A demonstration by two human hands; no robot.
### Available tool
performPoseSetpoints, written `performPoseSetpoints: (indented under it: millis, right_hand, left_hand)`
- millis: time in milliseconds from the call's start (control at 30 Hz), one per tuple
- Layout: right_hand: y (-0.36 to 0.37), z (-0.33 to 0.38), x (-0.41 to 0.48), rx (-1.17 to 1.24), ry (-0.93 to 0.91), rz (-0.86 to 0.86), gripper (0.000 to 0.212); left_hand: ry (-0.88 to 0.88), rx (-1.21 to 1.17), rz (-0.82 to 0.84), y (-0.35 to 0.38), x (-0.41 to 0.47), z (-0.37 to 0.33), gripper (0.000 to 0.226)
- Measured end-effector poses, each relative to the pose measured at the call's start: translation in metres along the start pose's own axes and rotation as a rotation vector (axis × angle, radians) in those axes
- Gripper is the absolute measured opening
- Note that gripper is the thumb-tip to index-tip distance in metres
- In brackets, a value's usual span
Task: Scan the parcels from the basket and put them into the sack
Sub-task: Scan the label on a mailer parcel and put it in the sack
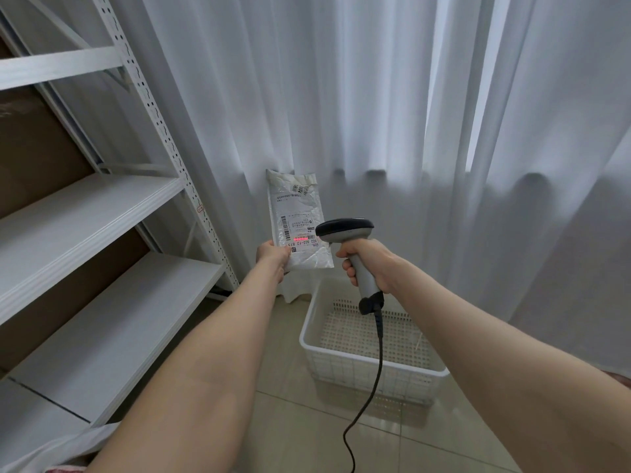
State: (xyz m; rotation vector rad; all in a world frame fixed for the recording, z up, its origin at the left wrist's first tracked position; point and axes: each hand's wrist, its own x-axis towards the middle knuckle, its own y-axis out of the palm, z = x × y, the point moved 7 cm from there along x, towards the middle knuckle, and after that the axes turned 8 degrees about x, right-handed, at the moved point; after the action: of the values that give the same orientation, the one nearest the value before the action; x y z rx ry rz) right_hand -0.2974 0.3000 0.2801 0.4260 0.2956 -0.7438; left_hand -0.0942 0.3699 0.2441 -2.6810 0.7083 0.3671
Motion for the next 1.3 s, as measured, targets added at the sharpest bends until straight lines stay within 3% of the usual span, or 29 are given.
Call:
performPoseSetpoints:
  millis: [300, 633, 733, 900, 1000, 1200, 1300]
  right_hand:
    - [0.006, 0.003, -0.004, 0.029, -0.004, 0.013, 0.002]
    - [0.005, -0.028, 0.012, 0.292, -0.024, -0.198, 0.012]
    - [0.024, -0.051, 0.019, 0.324, -0.004, -0.189, 0.017]
    - [0.075, -0.092, 0.026, 0.257, 0.061, -0.106, 0.023]
    - [0.097, -0.108, 0.028, 0.059, 0.083, -0.157, 0.026]
    - [0.158, -0.132, 0.021, -0.164, 0.097, -0.095, 0.021]
    - [0.205, -0.153, 0.009, -0.164, 0.126, -0.014, 0.014]
  left_hand:
    - [-0.027, -0.022, -0.020, -0.008, -0.001, 0.002, 0.030]
    - [-0.060, 0.117, 0.069, -0.041, -0.027, 0.025, 0.031]
    - [-0.098, 0.082, 0.111, -0.067, -0.040, 0.047, 0.032]
    - [-0.192, 0.079, 0.246, -0.113, -0.067, 0.074, 0.021]
    - [-0.246, 0.096, 0.271, -0.143, -0.079, 0.091, 0.015]
    - [-0.251, 0.016, 0.159, -0.205, -0.088, 0.120, 0.009]
    - [-0.243, -0.052, 0.039, -0.251, -0.085, 0.146, 0.019]
